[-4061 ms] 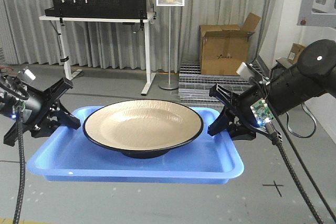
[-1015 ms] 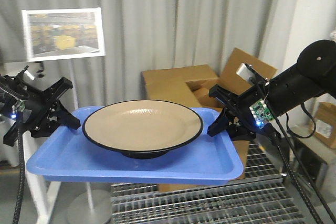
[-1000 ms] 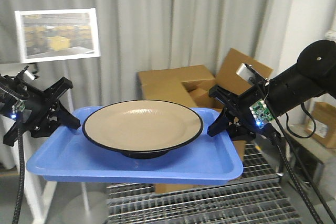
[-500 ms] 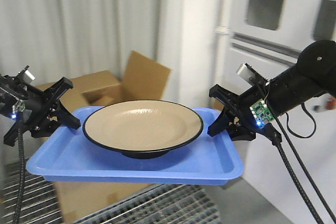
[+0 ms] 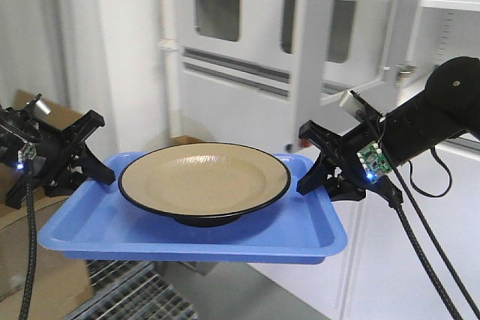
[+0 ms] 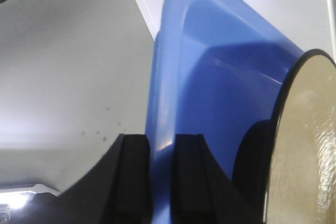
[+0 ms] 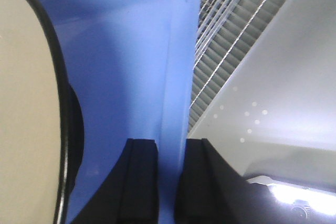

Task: Place disk in tray to left cabinet
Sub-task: 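Keep holding the tray while driving up to the white cabinet shelf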

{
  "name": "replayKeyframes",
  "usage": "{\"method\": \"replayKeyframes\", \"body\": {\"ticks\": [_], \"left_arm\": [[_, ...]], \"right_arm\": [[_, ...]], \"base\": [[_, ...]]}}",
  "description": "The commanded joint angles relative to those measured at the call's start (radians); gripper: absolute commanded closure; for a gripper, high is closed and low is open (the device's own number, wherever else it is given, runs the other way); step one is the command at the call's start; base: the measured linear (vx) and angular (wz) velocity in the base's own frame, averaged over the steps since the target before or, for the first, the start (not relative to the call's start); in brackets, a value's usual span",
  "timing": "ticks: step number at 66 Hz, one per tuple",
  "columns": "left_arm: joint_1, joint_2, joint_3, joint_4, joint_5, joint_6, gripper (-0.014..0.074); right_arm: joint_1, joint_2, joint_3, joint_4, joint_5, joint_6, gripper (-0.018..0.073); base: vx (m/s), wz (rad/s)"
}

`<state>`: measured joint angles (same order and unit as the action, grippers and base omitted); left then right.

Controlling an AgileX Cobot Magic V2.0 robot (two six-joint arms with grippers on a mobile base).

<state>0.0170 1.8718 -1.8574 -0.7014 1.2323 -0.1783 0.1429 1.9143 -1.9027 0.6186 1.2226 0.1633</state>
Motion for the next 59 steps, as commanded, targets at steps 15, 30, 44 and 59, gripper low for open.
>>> {"method": "replayKeyframes", "body": {"ticks": [15, 30, 44, 59], "left_arm": [[-0.023, -0.066, -0.037, -0.166, 0.02, -0.022, 0.0596], [-0.023, -0.066, -0.037, -0.166, 0.02, -0.022, 0.0596], [-0.023, -0.066, -0.037, -0.166, 0.02, -0.022, 0.0596], [-0.023, -0.066, -0.037, -0.166, 0.02, -0.022, 0.0596]], "right_arm": [[0.019, -0.063, -0.038, 0.145, -0.029, -0.008, 0.0564], [0.019, -0.063, -0.038, 0.145, -0.029, -0.008, 0.0564], [0.019, -0.063, -0.038, 0.145, -0.028, -0.008, 0.0564], [0.019, -0.063, -0.038, 0.145, -0.028, -0.008, 0.0564]], "base": [[0.11, -0.48], [0.09, -0.43], [0.06, -0.42], [0.06, -0.39]]}}
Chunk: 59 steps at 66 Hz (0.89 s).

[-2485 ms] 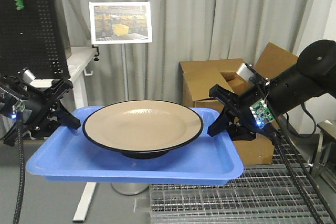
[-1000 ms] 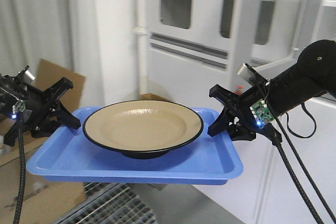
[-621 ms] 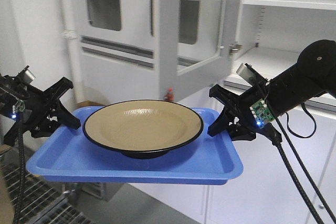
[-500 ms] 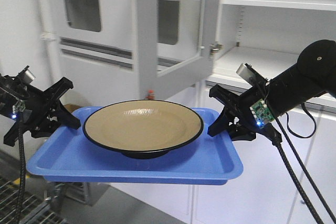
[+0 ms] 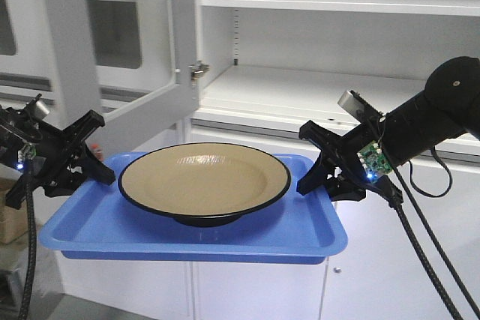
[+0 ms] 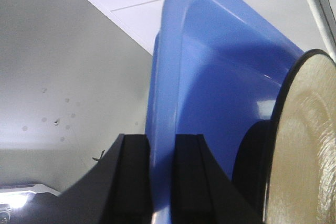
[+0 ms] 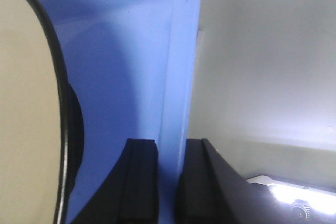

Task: Place disk in tray to left cabinet
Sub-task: 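Keep holding the tray while driving up to the white cabinet shelf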

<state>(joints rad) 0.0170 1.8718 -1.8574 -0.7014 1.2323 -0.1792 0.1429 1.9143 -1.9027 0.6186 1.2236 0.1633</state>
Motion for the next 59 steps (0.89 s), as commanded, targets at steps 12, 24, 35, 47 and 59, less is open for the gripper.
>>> {"method": "replayKeyframes", "body": {"ticks": [12, 24, 35, 47, 59], "left_arm": [[-0.023, -0.066, -0.037, -0.166, 0.02, -0.021, 0.0596], [-0.023, -0.066, -0.037, -0.166, 0.02, -0.021, 0.0596], [-0.023, -0.066, -0.037, -0.166, 0.02, -0.021, 0.0596], [-0.023, -0.066, -0.037, -0.166, 0.021, -0.021, 0.0596], [-0.023, -0.066, -0.037, -0.166, 0.021, -0.021, 0.0596]], "right_arm": [[0.019, -0.063, -0.038, 0.145, -0.029, -0.008, 0.0564], [0.019, -0.063, -0.038, 0.145, -0.029, -0.008, 0.0564], [0.019, -0.063, -0.038, 0.145, -0.029, -0.008, 0.0564], [0.019, -0.063, -0.038, 0.145, -0.027, -0.008, 0.0564], [0.019, -0.063, -0.038, 0.145, -0.027, -0.008, 0.0564]], "base": [[0.09, -0.35], [0.12, -0.38], [0.18, -0.32], [0.23, -0.24], [0.28, -0.16]]}}
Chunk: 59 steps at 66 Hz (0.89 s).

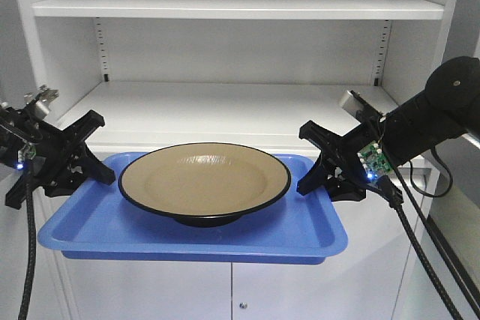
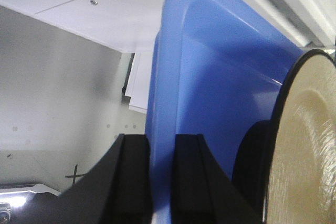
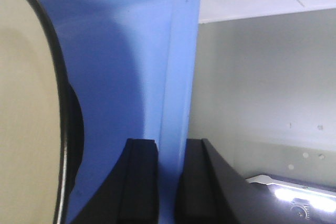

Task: Place disk in tray to left cabinet
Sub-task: 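Keep holding the tray while driving up to the white cabinet shelf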

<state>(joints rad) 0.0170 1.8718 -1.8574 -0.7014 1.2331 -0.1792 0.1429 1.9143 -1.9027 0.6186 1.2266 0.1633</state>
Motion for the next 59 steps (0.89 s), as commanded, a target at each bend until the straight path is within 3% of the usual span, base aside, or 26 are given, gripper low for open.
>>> {"method": "replayKeyframes", "body": {"ticks": [1, 59], "left_arm": [[-0.023, -0.066, -0.037, -0.166, 0.02, -0.021, 0.0596], [-0.023, -0.066, -0.037, -0.166, 0.02, -0.021, 0.0596]], "right_arm": [[0.019, -0.063, -0.038, 0.145, -0.03, -0.008, 0.0564], [0.019, -0.063, -0.038, 0.145, -0.031, -0.008, 0.0564]], "base": [[0.3, -0.11], [0.29, -0.07]]}}
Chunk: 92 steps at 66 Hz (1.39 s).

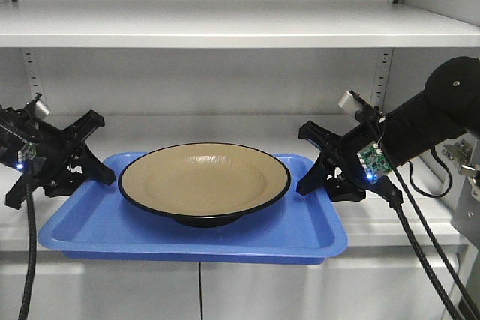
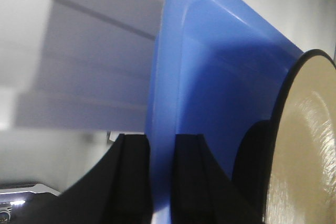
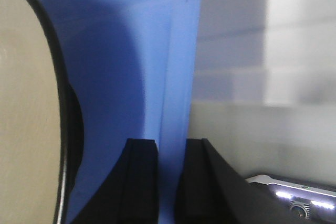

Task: Place disk in tray to left cabinet
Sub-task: 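Keep holding the tray while driving up to the white cabinet shelf, then lower the tray onto the cabinet shelf with both grippers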

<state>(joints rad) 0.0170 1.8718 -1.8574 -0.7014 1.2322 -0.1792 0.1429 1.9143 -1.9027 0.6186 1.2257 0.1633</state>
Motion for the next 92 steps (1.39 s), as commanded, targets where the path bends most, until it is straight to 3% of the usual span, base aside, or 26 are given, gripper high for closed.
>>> {"method": "replayKeyframes", "body": {"ticks": [1, 92], "left_arm": [[-0.023, -0.066, -0.037, -0.166, 0.021, -0.021, 0.0596], [-0.023, -0.066, -0.037, -0.166, 0.021, -0.021, 0.0596]], "right_arm": [[0.019, -0.063, -0.038, 0.145, -0.03, -0.008, 0.0564], [0.019, -0.063, -0.038, 0.145, -0.04, -0.008, 0.0564]], "base": [[0.21, -0.05], [0.08, -0.01]]}}
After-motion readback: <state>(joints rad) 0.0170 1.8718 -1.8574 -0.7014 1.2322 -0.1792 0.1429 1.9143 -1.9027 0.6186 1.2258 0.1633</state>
